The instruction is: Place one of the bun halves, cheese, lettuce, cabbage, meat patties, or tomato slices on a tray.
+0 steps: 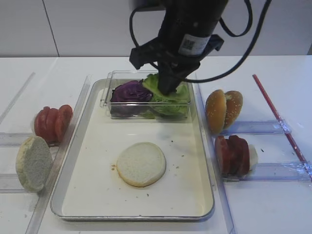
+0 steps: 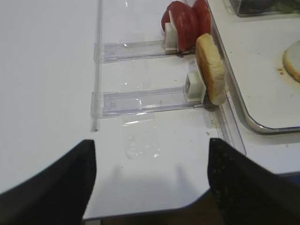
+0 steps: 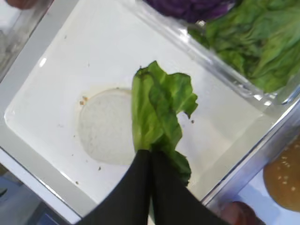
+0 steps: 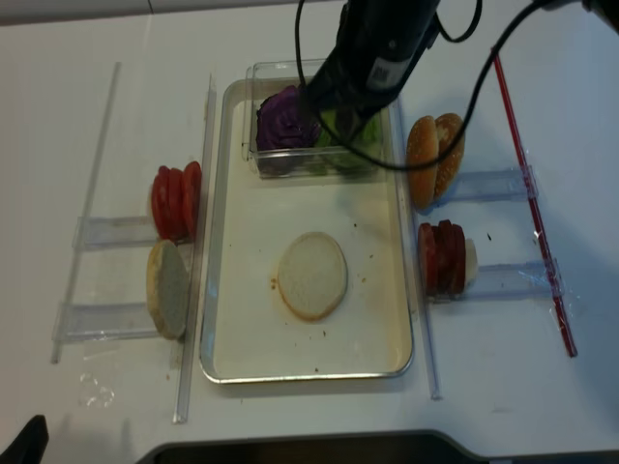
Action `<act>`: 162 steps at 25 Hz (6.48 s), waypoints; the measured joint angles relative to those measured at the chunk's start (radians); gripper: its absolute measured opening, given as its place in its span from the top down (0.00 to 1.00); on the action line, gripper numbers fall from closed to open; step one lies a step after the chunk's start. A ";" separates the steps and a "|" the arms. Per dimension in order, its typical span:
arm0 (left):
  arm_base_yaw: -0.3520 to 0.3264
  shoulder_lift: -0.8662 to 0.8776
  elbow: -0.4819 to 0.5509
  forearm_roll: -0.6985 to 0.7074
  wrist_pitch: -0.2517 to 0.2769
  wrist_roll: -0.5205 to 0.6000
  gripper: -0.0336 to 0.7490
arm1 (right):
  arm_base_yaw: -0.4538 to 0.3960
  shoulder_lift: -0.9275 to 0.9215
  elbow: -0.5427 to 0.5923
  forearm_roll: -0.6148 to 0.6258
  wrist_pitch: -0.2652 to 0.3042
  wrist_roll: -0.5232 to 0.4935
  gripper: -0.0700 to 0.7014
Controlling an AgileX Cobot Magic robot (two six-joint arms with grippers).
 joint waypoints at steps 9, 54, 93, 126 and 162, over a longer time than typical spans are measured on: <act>0.000 0.000 0.000 0.000 0.000 0.000 0.31 | 0.049 -0.056 0.212 0.124 -0.070 -0.074 0.86; 0.000 0.000 0.000 0.000 0.000 0.000 0.31 | 0.061 0.120 0.166 0.218 -0.046 -0.175 0.86; 0.000 0.000 0.000 0.000 0.000 0.000 0.31 | 0.086 0.134 0.164 0.143 -0.092 -0.137 0.26; 0.000 0.000 0.000 0.000 0.000 0.000 0.31 | 0.086 0.134 -0.203 -0.074 -0.001 0.012 0.24; 0.000 0.000 0.000 0.000 0.000 0.000 0.31 | -0.513 -0.495 0.567 -0.118 -0.016 0.073 0.27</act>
